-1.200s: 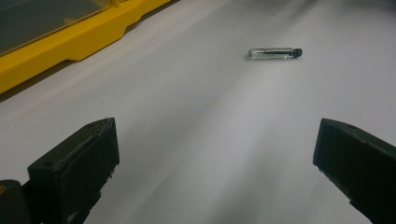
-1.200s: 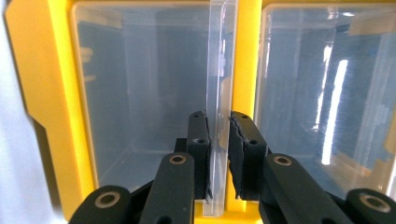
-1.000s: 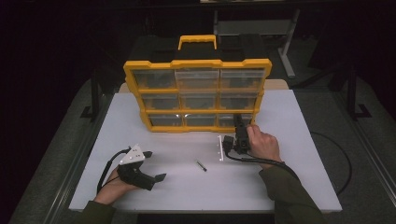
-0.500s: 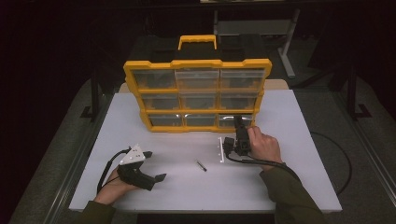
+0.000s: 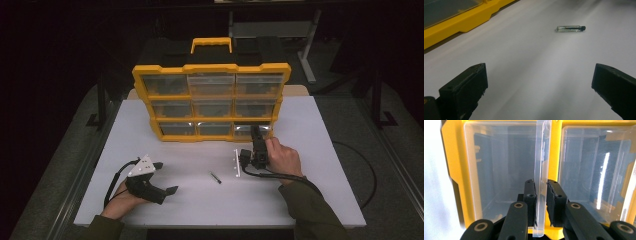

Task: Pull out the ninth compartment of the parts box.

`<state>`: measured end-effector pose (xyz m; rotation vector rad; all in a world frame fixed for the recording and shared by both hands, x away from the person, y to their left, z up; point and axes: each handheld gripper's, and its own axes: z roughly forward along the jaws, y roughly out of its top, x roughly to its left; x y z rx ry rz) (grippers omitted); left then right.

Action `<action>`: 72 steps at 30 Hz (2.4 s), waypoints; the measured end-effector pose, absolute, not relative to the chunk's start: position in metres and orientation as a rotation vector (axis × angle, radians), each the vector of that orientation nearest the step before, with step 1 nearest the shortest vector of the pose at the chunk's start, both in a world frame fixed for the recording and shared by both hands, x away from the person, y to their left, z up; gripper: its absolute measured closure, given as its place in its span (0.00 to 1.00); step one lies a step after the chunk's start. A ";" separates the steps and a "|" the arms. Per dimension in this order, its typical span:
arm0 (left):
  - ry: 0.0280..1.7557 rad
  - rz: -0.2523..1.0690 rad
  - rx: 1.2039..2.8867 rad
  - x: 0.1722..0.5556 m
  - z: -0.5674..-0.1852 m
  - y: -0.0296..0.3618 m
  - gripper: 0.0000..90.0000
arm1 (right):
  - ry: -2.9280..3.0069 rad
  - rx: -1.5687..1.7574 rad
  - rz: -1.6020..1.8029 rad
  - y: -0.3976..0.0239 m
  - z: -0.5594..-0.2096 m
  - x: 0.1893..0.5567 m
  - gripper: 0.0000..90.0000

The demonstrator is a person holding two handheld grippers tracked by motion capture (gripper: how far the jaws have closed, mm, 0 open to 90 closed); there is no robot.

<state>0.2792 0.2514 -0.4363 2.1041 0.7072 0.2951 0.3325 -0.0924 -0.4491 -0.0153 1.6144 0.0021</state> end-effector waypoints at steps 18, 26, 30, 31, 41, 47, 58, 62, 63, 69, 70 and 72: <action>0.710 0.295 2.100 0.280 -0.436 0.253 0.00 | 1.645 -0.012 0.000 -0.093 -0.445 0.324 0.86; 0.711 0.295 2.099 0.280 -0.436 0.253 0.00 | 1.663 -0.021 0.006 -0.092 -0.442 0.320 0.86; 0.714 0.295 2.098 0.280 -0.436 0.253 0.00 | 1.664 -0.017 0.016 -0.091 -0.442 0.317 0.86; 0.716 0.293 2.097 0.280 -0.436 0.253 0.00 | 1.664 -0.017 0.016 -0.091 -0.441 0.316 0.86; 0.715 0.293 2.097 0.280 -0.436 0.253 0.00 | 1.664 -0.025 0.023 -0.092 -0.442 0.311 0.86; 0.717 0.292 2.097 0.280 -0.436 0.253 0.00 | 1.667 -0.034 0.025 -0.093 -0.442 0.307 0.86; 0.713 0.293 2.096 0.280 -0.436 0.254 0.00 | 1.677 -0.044 0.025 -0.093 -0.442 0.299 0.86; 0.713 0.293 2.098 0.280 -0.436 0.254 0.00 | 1.683 -0.050 0.029 -0.094 -0.442 0.297 0.86; 0.713 0.292 2.099 0.280 -0.436 0.254 0.00 | 1.678 -0.049 0.031 -0.094 -0.442 0.296 0.85; 0.715 0.291 2.098 0.280 -0.436 0.253 0.00 | 1.679 -0.051 0.036 -0.094 -0.442 0.292 0.85; 0.714 0.291 2.098 0.280 -0.436 0.253 0.00 | 1.679 -0.052 0.038 -0.094 -0.442 0.291 0.85; 0.714 0.291 2.098 0.280 -0.436 0.253 0.00 | 1.682 -0.057 0.038 -0.094 -0.441 0.290 0.85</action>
